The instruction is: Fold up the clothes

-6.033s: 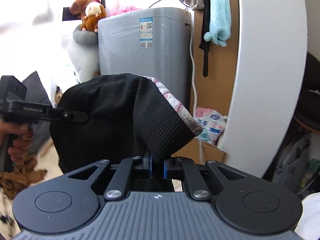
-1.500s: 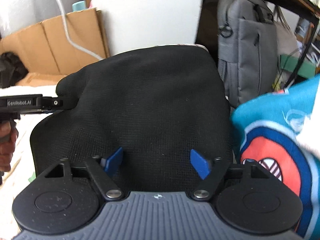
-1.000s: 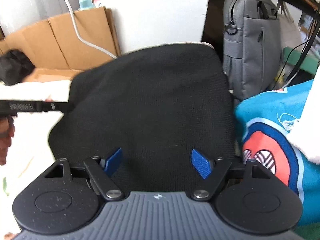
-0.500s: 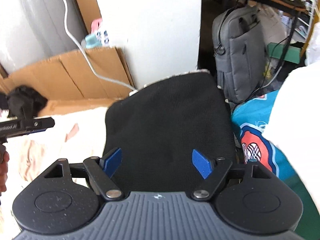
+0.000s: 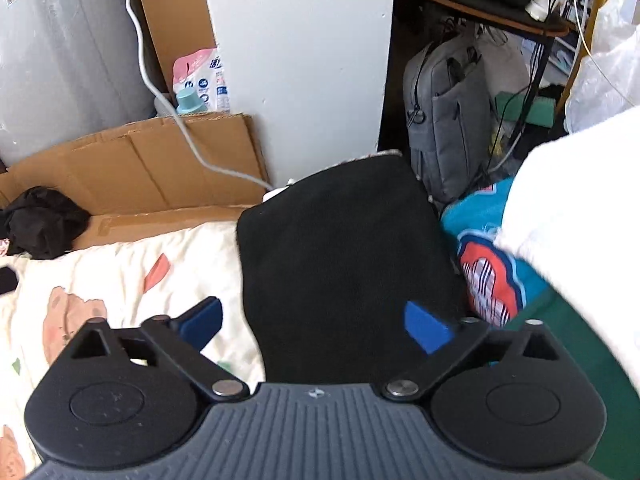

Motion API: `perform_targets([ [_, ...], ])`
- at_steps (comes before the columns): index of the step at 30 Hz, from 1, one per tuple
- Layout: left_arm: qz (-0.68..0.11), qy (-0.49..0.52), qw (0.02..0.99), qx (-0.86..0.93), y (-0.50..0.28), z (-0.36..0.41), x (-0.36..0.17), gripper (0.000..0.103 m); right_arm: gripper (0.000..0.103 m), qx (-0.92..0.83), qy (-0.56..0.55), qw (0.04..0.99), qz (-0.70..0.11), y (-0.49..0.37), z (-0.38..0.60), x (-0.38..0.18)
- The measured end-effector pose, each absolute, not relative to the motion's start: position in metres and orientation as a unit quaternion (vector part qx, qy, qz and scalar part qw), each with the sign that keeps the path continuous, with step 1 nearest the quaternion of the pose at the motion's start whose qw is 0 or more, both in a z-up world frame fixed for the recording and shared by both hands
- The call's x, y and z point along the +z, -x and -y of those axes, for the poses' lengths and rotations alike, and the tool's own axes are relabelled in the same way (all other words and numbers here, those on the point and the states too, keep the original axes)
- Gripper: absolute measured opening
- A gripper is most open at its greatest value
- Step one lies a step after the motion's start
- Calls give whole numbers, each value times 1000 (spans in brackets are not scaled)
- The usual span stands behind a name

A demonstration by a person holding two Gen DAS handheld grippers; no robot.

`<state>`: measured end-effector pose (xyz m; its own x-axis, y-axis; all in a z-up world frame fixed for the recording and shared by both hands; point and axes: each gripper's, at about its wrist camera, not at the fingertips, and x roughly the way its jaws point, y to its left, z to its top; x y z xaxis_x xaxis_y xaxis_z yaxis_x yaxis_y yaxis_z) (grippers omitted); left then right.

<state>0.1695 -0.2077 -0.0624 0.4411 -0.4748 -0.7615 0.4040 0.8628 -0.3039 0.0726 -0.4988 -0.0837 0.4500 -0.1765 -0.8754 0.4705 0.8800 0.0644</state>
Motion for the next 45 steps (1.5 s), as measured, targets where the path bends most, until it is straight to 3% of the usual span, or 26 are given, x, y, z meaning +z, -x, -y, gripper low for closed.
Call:
perform_targets([
  [18,-465,-10,847,-256,-86,163,-11,103,102,-160,-152,857,-466,-28,402,-22],
  [45,-440,-45,884,-151,-5,128,15,103,102,-133,-135,866,-462,33,337,-3],
])
